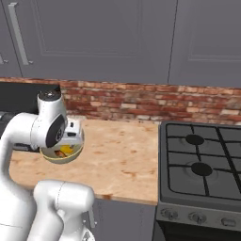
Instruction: Take the mango, corn, and chicken drumstick from the freezer and place them in the bowl on the counter.
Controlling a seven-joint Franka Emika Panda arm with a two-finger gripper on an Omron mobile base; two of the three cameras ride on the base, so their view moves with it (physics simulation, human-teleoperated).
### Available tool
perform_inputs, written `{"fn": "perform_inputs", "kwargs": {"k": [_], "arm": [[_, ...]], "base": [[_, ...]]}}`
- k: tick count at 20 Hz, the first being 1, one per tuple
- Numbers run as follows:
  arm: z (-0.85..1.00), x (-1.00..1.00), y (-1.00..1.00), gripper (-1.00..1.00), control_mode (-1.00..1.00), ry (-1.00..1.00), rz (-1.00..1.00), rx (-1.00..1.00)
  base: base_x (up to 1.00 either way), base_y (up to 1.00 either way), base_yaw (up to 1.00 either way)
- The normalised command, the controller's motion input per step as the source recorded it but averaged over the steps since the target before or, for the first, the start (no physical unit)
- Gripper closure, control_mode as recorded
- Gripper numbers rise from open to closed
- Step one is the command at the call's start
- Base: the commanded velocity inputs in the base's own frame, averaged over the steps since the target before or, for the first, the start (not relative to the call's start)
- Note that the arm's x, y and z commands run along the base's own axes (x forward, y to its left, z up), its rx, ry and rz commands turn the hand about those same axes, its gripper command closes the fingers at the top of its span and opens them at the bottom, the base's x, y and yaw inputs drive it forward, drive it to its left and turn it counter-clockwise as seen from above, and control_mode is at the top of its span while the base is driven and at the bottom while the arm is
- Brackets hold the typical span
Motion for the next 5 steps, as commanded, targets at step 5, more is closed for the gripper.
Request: {"fn": "perform_inputs", "kwargs": {"k": [5], "arm": [[0.37,-0.84,-0.36,-1.0,-1.0,0.0,-0.31,0.0]], "base": [[0.0,0.0,0.0]]}}
